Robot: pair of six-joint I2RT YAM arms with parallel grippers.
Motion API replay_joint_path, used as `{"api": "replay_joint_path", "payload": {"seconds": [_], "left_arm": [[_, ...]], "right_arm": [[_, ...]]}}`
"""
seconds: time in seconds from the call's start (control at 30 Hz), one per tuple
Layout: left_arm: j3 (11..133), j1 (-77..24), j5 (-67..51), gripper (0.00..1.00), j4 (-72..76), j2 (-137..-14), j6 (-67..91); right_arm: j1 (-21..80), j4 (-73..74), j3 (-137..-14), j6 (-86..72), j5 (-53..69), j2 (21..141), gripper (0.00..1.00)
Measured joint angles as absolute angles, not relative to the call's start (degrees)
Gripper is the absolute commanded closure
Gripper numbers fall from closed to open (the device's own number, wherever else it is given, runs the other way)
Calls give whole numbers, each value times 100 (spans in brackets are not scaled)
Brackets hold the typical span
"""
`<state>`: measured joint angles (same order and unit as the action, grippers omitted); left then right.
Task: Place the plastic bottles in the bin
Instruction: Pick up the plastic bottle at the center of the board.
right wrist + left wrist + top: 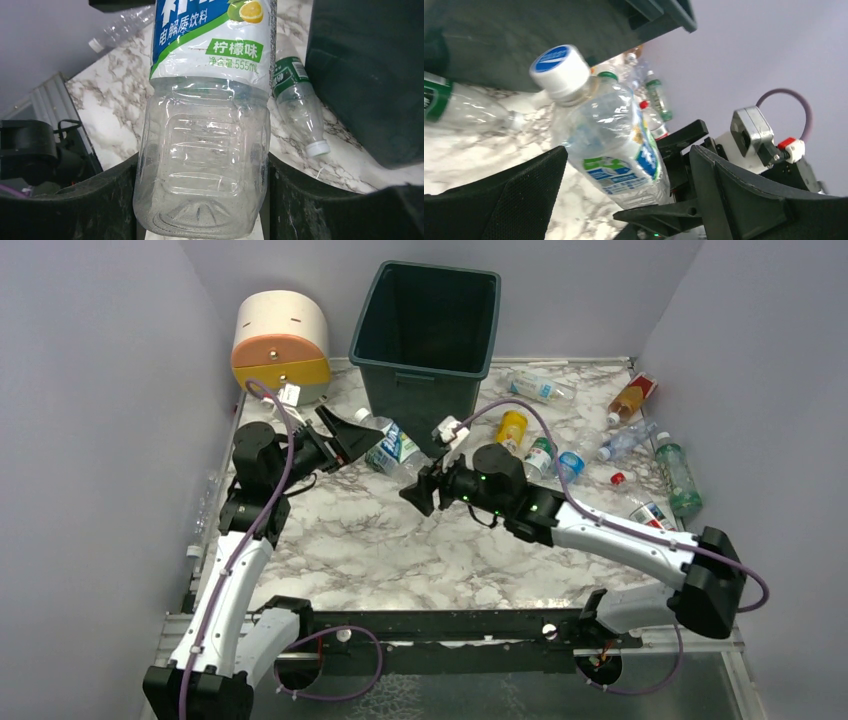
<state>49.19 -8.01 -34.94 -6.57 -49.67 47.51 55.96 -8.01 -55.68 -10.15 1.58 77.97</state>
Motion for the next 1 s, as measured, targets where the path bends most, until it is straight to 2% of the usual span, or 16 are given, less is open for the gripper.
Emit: {"api": "replay_joint_path", "payload": {"seconds": [0.13, 0.4, 1.0], "left_arm": [[4945, -801, -3577, 1, -355, -5004, 5631], [5288, -801, -3566, 1, -274, -4928, 6322], [4971, -801, -3376, 1, -733, -4888, 6154]], "right_arm": [[5596, -587, -5537, -1070, 73, 7286, 43], [5596, -198, -5579, -1072, 71, 7220, 43], [5596, -78, -6176, -1114, 231, 7441, 43]]}}
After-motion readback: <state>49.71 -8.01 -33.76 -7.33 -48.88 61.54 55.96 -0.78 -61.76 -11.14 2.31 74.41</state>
